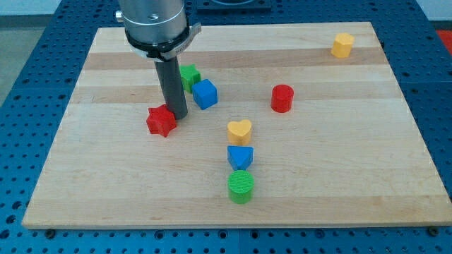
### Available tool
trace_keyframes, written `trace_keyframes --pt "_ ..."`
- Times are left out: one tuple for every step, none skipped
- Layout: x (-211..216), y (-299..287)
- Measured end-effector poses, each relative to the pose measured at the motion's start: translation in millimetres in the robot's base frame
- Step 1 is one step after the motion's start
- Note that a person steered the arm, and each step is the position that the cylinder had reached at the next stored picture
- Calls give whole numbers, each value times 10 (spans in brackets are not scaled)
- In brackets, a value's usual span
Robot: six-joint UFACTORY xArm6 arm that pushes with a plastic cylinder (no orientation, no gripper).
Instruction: Slide the red star slightly down
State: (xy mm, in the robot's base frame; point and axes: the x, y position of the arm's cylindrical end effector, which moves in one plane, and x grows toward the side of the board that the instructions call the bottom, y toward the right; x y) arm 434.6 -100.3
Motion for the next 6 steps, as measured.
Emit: trace_keyframes --pt "-4 0" --pt "-241 0" --pt "-303 0" --pt "-303 -35" --pt "-171 -210" --pt "220 -435"
